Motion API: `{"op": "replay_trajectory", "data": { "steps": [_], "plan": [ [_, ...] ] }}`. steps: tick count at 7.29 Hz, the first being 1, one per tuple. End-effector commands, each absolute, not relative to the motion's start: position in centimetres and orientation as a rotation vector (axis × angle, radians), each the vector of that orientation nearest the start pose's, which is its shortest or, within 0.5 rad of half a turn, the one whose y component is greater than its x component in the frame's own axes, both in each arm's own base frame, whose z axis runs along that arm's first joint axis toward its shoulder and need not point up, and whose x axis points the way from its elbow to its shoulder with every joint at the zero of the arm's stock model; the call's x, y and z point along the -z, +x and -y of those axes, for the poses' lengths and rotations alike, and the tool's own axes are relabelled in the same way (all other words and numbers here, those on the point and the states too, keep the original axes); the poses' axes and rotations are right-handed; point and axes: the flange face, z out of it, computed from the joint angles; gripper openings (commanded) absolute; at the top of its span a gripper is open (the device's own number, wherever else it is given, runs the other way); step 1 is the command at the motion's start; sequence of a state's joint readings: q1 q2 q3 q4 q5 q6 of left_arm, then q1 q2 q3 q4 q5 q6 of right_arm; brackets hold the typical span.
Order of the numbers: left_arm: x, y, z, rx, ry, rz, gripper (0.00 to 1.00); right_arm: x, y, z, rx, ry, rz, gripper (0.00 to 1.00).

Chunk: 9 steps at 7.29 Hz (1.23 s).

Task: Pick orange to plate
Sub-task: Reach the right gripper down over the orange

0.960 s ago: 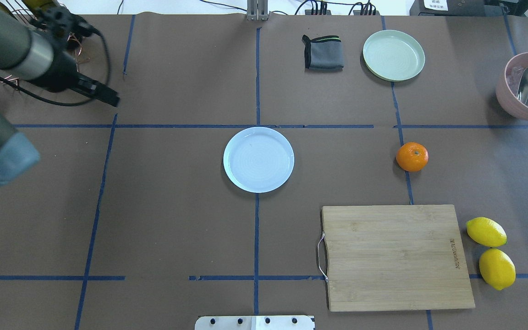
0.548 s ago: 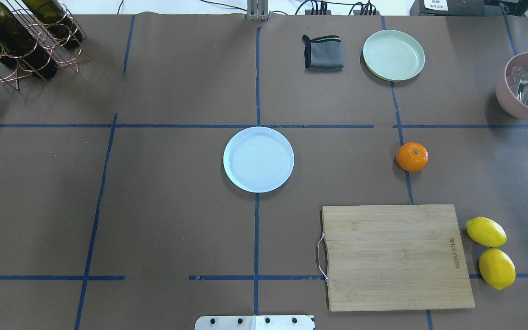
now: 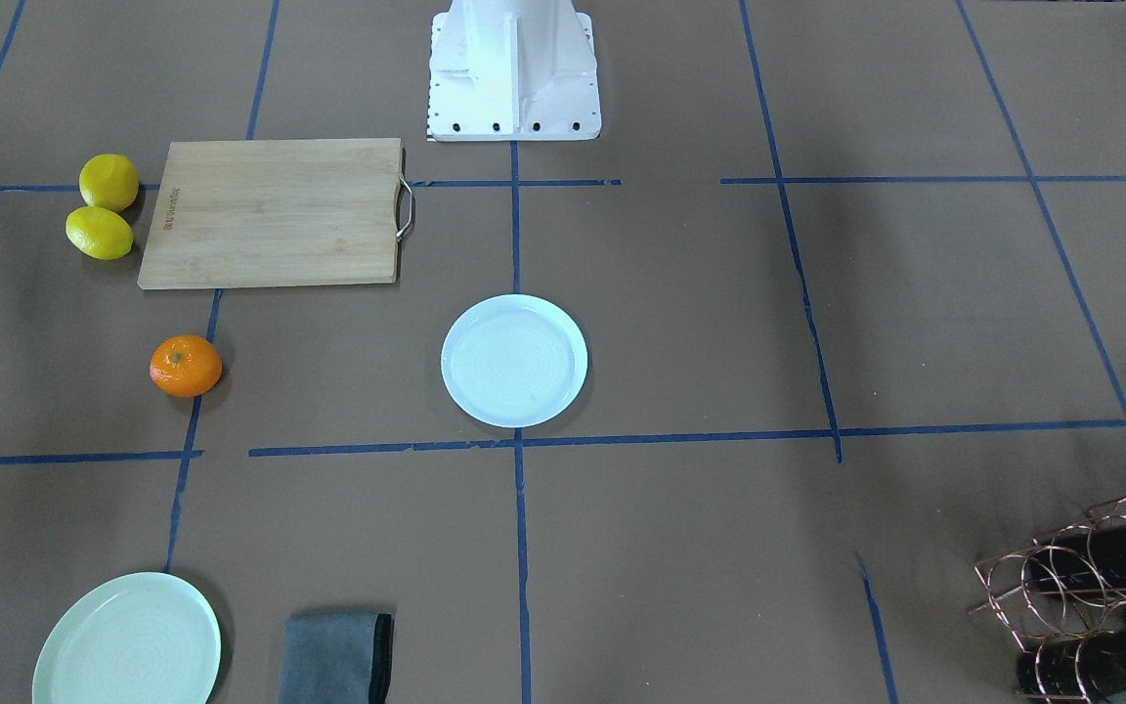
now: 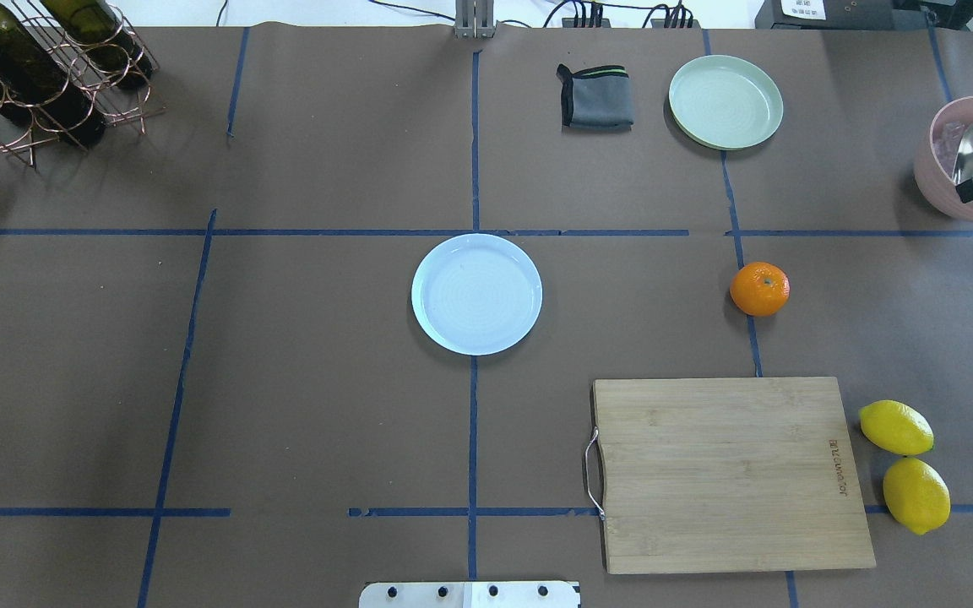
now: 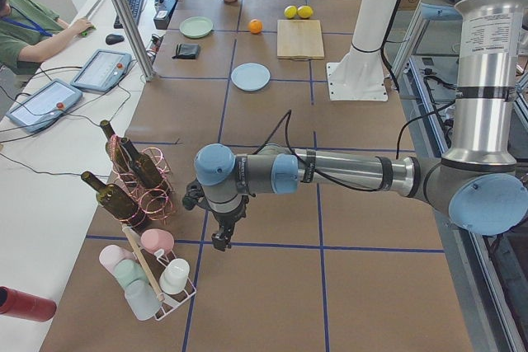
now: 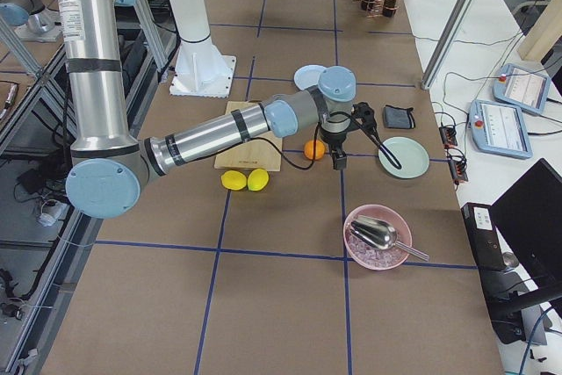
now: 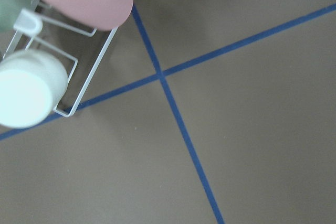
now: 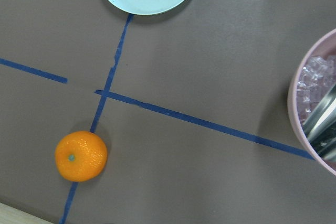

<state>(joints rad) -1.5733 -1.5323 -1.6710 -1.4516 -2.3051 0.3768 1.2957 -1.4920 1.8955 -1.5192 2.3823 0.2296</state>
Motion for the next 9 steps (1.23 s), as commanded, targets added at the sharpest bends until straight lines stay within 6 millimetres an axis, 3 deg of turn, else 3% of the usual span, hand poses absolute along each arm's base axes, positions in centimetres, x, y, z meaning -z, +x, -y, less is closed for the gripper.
{"op": "replay_trajectory", "data": {
  "steps": [1,3,5,7,9],
  "plan": [
    [-65.1,-6.9,46.1,-0.329,0.070,-0.732,1.00,-42.7,-15.4,49.9,0.216,0.209,0.792,1.00],
    [-64.5,-6.9,46.7,-0.334,0.082,-0.730,1.00,-41.3,-24.7,49.0,0.167,0.238,0.769,1.00],
    [-64.4,-6.9,46.7,-0.336,0.085,-0.731,1.00,-44.1,-29.5,48.5,0.131,0.275,0.797,1.00],
    [-64.2,-6.9,46.7,-0.338,0.089,-0.730,1.00,-46.9,-32.2,48.3,0.142,0.298,0.773,1.00],
    [-64.3,-6.9,46.7,-0.337,0.086,-0.731,1.00,-46.9,-32.9,47.8,0.136,0.292,0.785,1.00]
  ]
}}
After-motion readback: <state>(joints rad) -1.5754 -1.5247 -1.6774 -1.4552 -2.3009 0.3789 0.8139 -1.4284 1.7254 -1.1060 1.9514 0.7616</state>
